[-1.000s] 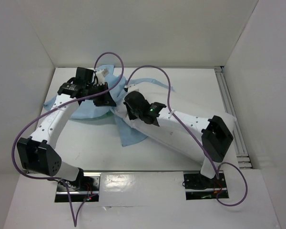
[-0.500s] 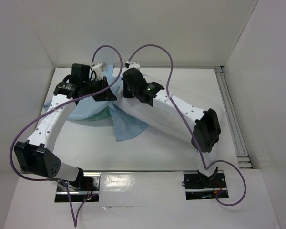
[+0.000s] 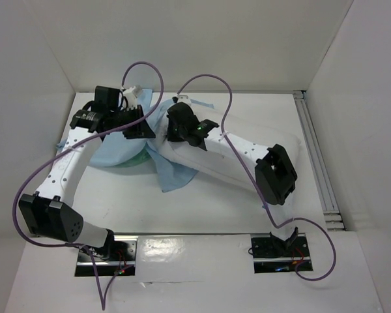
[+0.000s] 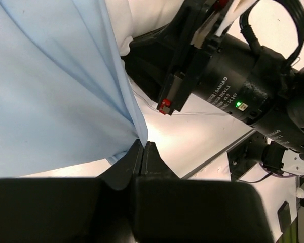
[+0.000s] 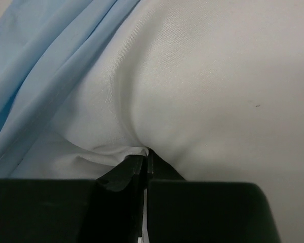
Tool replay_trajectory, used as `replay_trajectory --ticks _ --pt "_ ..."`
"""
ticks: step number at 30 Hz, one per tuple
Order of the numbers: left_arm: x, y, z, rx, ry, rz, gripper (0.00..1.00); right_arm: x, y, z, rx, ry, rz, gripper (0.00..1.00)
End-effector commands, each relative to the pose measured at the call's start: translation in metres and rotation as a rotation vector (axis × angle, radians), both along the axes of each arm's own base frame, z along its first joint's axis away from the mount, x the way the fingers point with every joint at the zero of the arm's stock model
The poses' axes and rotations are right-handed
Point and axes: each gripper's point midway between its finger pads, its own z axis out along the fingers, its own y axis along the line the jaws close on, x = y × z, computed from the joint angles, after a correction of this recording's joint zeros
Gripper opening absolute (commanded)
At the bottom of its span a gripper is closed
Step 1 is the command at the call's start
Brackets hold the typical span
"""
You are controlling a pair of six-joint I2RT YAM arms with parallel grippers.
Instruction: Put the pillow into the pillowcase
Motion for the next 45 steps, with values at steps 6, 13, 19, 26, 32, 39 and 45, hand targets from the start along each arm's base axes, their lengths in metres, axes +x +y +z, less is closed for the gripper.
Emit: replay_trajectory --ticks 6,13,19,26,32,39,45 --pt "-0.015 -0.024 0.021 -0.115 0.040 -0.116 0.69 0.013 -0.046 0.048 0.105 -0.103 -0.158 0.00" --pt "0.004 0.001 0.037 0.009 -0.034 -0.002 0.45 0.011 -0.047 0.065 0.191 -0.154 -0.170 0.00" --pt "0.059 0.002 0.039 0.001 -0.107 0.109 0.31 0.001 -0.041 0.038 0.223 -0.138 -0.113 0.00" --pt "0.121 -0.020 -0.007 0.127 -0.034 0.141 0.60 -0.013 -0.036 0.028 0.223 -0.137 -0.074 0.00" --pt "0.147 -0.033 -0.037 0.211 -0.019 0.154 0.64 -0.018 -0.037 0.020 0.200 -0.121 -0.075 0.00" --pt "0.160 -0.041 -0.032 0.172 -0.043 0.158 0.18 -0.025 -0.037 0.011 0.172 -0.103 -0.062 0.00" --pt "0.132 -0.080 0.022 -0.001 -0.093 -0.016 0.00 -0.037 -0.028 0.020 0.147 -0.156 -0.044 0.00"
